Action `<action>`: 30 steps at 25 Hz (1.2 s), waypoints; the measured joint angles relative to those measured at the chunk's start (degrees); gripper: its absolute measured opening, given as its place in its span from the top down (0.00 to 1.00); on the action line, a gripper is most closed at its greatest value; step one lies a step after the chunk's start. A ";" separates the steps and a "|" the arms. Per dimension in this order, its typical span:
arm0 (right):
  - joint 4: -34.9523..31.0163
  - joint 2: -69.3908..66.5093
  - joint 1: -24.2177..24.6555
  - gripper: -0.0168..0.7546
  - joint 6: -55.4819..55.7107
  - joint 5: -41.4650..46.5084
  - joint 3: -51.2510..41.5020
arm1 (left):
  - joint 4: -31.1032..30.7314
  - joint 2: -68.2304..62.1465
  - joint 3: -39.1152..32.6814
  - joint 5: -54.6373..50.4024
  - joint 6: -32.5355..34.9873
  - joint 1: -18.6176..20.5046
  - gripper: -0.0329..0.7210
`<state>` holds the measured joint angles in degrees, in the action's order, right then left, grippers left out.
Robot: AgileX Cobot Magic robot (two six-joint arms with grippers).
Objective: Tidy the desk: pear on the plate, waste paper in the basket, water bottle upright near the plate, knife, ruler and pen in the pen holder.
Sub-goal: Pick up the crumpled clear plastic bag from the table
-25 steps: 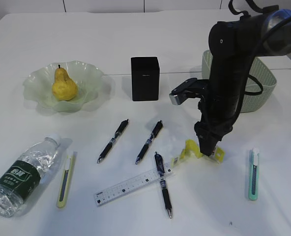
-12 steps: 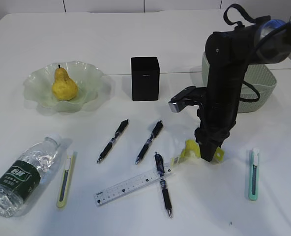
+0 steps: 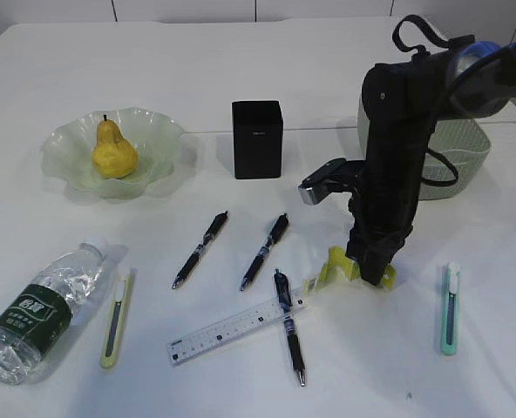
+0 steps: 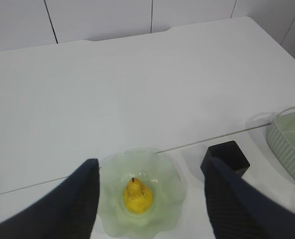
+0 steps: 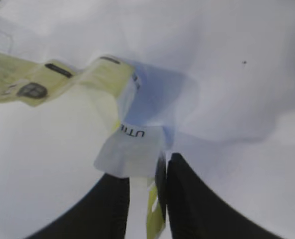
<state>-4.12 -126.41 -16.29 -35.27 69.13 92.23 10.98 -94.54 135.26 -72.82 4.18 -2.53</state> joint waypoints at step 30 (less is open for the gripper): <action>-1.01 -0.63 0.00 0.96 23.63 0.77 16.38 | 0.07 0.00 0.00 0.00 -0.13 0.00 0.34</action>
<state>-5.13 -127.04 -16.29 -11.65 69.90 108.61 11.06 -94.54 135.26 -72.82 4.05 -2.53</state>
